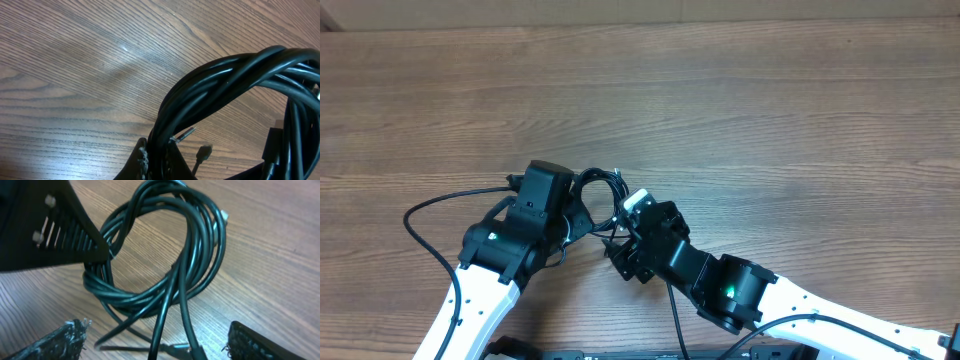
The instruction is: Untangle cables
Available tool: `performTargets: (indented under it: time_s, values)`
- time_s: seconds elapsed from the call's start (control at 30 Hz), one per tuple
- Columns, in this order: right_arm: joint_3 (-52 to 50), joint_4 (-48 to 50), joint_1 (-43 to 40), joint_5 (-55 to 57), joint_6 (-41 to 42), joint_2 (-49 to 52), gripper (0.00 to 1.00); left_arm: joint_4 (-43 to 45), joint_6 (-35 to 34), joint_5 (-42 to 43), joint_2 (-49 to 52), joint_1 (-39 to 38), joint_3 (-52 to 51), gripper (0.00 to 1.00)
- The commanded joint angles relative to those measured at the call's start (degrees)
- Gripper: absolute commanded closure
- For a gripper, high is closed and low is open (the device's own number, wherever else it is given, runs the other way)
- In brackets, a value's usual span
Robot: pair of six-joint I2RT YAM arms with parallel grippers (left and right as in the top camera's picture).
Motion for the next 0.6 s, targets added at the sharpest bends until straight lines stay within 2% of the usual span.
performTargets:
  time_s: [0.0,0.13,0.33,0.37,0.47,0.57]
  values:
    - [1.84,-0.87,0.39,0.98,0.02,0.20,0.15,0.70,-1.20,0.61,0.07,-0.22,-0.24,0.96]
    - [1.84,-1.38,0.39,0.98,0.02,2.67,0.18,1.16,-1.20,4.39,0.07,-0.22,-0.24,0.96]
    - [1.84,-0.42,0.39,0.98,0.04,3.61,0.32,1.14,-1.16,6.49,0.07,-0.26,-0.24,0.96]
    - [1.84,-0.09,0.39,0.98,0.04,3.61,0.37,1.14,-1.11,6.95,0.07,-0.26,-0.24,0.96]
    - [1.84,-0.13,0.17,1.01,0.07,3.63,0.61,1.14,0.96,6.80,0.07,-0.26,-0.24,0.96]
    - [1.84,-0.28,0.17,0.98,0.17,3.58,0.73,1.05,3.85,5.22,0.07,-0.26,-0.24,0.96]
